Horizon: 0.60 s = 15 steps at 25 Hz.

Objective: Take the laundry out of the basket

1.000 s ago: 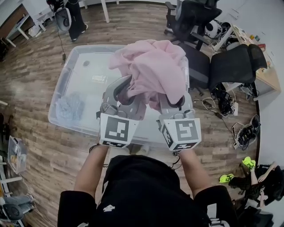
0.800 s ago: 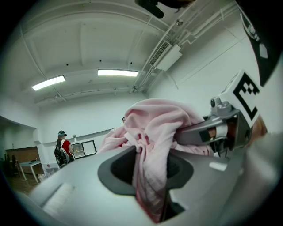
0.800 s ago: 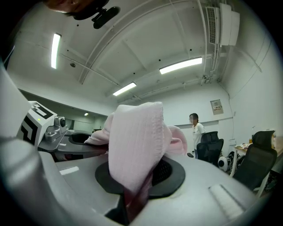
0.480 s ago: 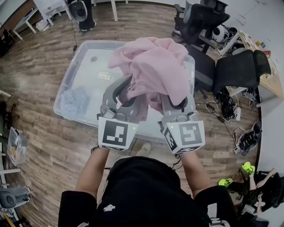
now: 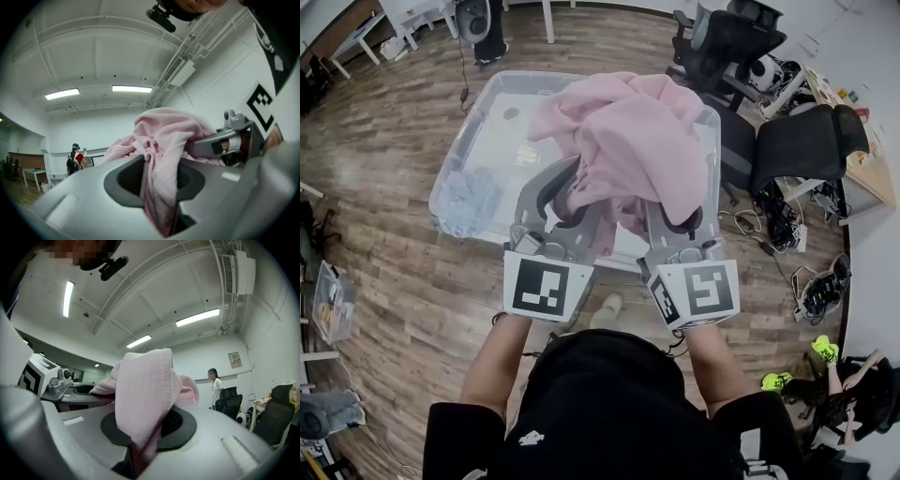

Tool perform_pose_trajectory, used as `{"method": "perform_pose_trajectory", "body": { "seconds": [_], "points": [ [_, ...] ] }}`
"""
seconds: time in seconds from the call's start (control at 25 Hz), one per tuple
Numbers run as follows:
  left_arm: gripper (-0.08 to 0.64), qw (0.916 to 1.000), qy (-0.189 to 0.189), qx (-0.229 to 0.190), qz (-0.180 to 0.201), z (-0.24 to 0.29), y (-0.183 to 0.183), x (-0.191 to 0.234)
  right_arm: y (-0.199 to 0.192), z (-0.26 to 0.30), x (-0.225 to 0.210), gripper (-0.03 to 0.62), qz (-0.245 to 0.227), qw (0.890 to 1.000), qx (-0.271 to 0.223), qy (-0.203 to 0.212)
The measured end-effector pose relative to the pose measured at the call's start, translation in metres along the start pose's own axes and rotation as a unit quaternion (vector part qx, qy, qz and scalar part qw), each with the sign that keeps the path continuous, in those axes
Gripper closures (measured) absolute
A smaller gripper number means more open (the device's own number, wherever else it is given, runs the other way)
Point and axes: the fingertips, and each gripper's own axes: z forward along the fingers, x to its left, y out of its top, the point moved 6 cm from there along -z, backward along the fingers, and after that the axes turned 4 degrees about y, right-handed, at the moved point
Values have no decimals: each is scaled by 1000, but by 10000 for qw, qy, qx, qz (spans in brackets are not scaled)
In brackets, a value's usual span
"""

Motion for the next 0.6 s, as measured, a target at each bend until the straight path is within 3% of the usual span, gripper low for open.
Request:
{"method": "perform_pose_trajectory", "body": {
  "seconds": [0.6],
  "points": [
    [440, 9996, 40, -252, -119, -103, 25, -16, 24, -73, 75, 523, -165, 9998, -92, -18]
  ]
}}
